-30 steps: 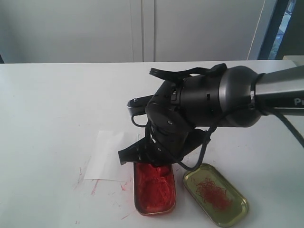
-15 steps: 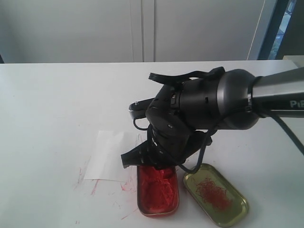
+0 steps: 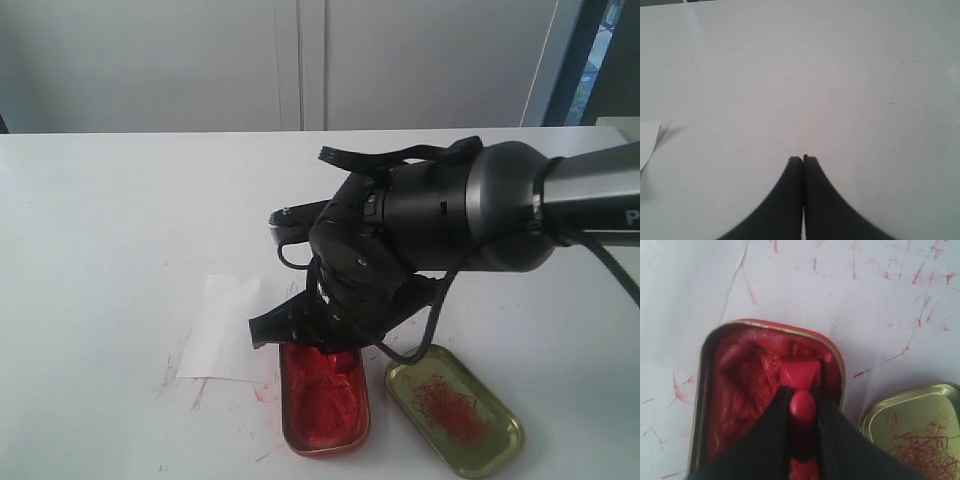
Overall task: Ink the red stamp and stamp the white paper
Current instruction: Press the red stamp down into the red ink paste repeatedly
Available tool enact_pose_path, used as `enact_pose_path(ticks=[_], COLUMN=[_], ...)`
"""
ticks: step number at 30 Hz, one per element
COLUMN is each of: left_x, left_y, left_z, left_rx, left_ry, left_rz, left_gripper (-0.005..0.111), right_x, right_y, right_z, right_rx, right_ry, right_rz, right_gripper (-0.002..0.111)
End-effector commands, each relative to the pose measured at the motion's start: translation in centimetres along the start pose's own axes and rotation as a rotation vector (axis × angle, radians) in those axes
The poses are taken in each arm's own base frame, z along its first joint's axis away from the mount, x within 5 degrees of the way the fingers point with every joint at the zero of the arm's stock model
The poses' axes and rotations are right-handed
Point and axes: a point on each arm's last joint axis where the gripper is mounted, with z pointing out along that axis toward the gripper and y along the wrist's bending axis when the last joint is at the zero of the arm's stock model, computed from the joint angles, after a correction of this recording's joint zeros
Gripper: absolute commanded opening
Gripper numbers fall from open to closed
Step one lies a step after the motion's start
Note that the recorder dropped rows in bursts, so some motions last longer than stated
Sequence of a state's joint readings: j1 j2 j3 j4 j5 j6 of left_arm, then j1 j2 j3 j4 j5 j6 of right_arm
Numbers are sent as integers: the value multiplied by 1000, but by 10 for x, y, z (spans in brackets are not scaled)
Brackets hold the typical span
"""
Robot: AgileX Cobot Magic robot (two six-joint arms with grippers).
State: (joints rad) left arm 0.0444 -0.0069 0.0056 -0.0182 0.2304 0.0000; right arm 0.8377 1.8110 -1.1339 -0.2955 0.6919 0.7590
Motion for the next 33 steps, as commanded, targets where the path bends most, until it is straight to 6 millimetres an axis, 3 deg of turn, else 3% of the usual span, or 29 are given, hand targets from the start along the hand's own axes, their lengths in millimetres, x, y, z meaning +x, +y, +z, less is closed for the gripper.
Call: enact_pose_path(ticks=[1,5,11,16,33], left_x=[-1,-1,-1,-1,-1], left_y=[0,0,0,0,0], left_z=[0,0,0,0,0], left_rx=[2,2,2,2,2], left_ry=[2,2,2,2,2], left_rz=[-10,-10,-10,-10,-10], left_gripper=[0,0,0,0,0], right_x=[3,0,-1,-3,-4], right_y=[-1,-2,0,0,0], right_z=[7,-3,3,-5,-5], right_rx=[14,6,-2,-12,-11], right_ry=[13,-7,-15,-32,-36], right_rz=[-9,-2,-11,-4,-7], right_gripper=[0,0,0,0,0])
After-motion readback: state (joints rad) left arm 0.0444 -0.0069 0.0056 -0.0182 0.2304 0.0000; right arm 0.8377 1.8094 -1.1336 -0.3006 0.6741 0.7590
